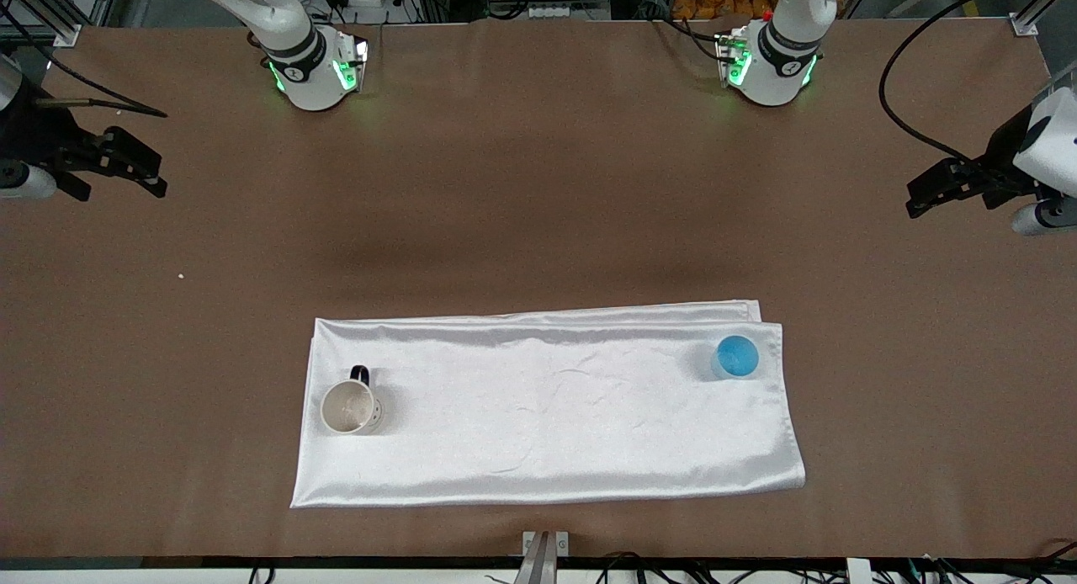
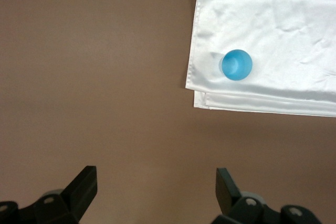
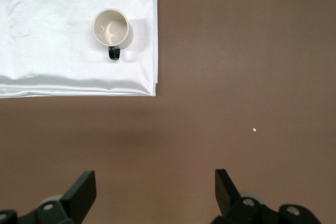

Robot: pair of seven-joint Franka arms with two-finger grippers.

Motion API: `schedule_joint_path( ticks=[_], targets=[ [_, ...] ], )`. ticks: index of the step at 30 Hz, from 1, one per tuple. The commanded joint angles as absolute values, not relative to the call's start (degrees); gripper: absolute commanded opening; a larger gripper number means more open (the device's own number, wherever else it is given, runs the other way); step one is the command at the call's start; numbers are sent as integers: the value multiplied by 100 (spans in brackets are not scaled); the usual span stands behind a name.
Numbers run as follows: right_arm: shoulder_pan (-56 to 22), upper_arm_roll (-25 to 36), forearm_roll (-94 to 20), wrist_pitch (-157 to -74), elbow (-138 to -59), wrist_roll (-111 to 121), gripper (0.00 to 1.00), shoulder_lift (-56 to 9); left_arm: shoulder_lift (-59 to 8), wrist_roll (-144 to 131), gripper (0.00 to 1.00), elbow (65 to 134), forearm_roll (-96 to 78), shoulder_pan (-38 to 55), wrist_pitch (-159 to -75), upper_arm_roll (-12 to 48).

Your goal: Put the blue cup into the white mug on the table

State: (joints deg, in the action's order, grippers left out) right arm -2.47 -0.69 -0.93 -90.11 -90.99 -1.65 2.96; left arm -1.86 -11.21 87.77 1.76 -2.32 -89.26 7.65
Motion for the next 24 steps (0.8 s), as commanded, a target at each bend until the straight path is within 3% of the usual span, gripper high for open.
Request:
schedule_joint_path(
  ticks=[1, 24],
  targets=[
    [-185, -105, -176, -9018, -9088, -167, 100, 325, -35, -906, 100, 8938, 18, -308, -9018, 791],
    [-220, -123, -176, -9026, -9149, -246, 100, 229, -562, -870, 100, 8965, -141, -229, -9483, 844]
  ],
)
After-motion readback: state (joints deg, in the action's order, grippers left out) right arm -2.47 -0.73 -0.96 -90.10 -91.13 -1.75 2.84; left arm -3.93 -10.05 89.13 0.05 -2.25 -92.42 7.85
